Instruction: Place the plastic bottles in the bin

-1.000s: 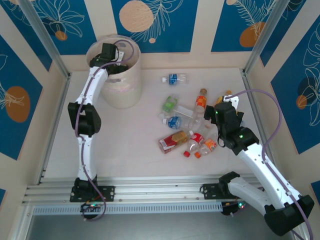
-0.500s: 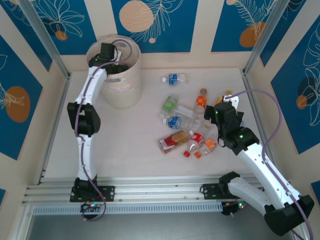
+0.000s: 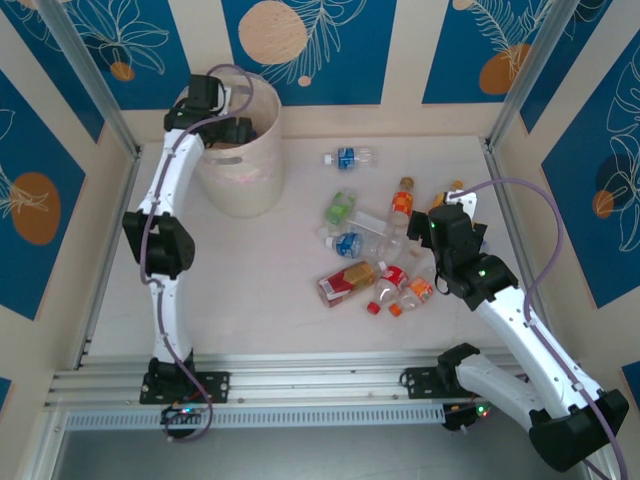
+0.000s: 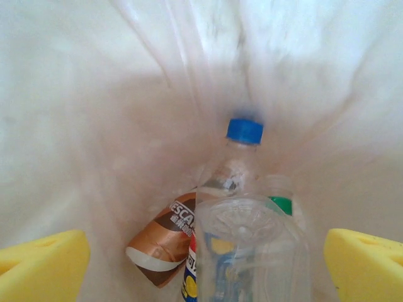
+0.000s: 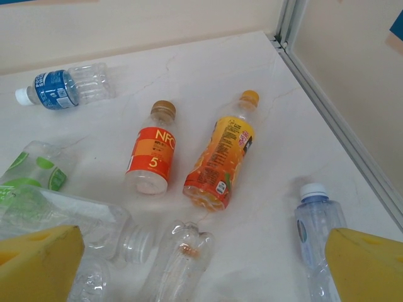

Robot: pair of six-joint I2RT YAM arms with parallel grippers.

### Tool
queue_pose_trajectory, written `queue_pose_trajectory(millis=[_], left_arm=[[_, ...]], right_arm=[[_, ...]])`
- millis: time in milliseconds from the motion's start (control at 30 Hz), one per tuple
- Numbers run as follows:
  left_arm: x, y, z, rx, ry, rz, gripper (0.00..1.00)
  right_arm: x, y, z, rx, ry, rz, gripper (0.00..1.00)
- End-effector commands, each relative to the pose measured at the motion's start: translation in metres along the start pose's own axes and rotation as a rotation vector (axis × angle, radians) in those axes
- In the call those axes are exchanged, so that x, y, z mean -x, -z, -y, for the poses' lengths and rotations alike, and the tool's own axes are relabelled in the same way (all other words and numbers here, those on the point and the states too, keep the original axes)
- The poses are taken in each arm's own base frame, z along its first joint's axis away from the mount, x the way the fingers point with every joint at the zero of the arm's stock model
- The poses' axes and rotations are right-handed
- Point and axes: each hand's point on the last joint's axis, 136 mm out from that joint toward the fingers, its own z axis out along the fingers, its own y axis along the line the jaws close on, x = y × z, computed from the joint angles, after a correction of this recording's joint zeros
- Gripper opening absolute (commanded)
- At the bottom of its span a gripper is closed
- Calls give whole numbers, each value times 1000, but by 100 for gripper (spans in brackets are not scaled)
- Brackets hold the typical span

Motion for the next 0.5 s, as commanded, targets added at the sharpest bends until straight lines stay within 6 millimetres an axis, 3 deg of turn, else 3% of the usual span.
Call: queue_pose_trajectory(millis=[0, 233, 467], left_arm=[[32, 54, -5, -29, 45, 107, 97], [46, 102, 6, -97, 79, 168, 96], [33, 146, 31, -198, 108, 206, 93]], right_arm=[[12, 11, -1, 21, -32, 28, 99], [14, 13, -3, 32, -32, 30, 99], [10, 8, -5, 17, -32, 1, 99]])
